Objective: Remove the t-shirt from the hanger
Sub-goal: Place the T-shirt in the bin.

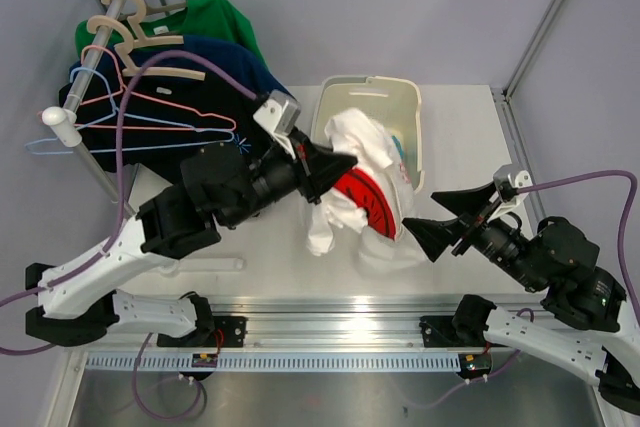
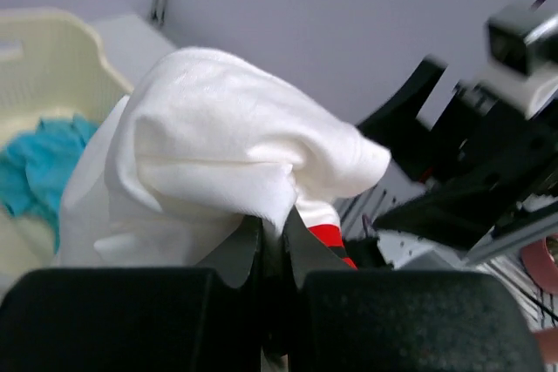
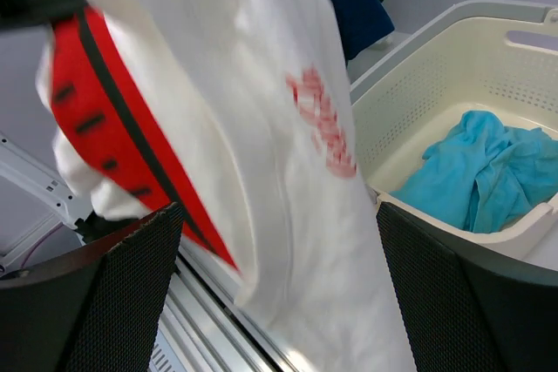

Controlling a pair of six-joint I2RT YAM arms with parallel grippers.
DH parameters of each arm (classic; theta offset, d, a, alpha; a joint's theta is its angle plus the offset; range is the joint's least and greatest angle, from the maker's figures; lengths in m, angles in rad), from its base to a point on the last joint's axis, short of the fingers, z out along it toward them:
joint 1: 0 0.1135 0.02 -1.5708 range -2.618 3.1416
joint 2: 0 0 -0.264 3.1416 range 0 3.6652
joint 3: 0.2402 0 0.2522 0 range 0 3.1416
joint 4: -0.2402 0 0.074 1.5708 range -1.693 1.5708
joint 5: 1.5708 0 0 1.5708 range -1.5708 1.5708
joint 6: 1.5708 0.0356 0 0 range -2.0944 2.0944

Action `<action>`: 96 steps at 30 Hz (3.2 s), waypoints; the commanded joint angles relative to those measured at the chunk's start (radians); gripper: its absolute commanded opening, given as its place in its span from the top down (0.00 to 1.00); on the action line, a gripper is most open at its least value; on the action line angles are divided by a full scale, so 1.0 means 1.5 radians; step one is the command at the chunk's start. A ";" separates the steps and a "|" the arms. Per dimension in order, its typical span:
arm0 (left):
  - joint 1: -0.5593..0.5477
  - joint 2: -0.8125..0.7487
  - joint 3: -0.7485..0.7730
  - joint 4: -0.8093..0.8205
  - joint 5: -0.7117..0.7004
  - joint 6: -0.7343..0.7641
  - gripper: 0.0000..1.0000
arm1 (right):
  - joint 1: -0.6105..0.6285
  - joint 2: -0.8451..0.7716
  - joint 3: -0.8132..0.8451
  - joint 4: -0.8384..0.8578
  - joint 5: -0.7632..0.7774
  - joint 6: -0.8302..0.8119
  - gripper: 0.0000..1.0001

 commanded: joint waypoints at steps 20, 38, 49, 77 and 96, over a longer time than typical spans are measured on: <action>0.175 0.344 0.344 0.409 -0.141 0.284 1.00 | 0.005 -0.100 -0.032 0.052 -0.009 0.018 0.00; 0.204 0.496 0.037 0.423 -0.154 0.112 1.00 | 0.005 -0.106 -0.040 0.051 -0.018 0.019 0.00; 0.225 0.651 0.099 0.292 -0.190 0.062 1.00 | 0.006 -0.107 -0.039 0.049 -0.025 0.020 0.00; 0.193 0.161 0.074 0.071 -0.142 0.137 0.01 | 0.005 -0.071 -0.036 0.062 -0.059 0.009 0.00; 0.295 -0.013 0.006 0.060 -0.530 0.099 0.12 | 0.005 -0.046 -0.039 0.068 -0.095 0.004 0.01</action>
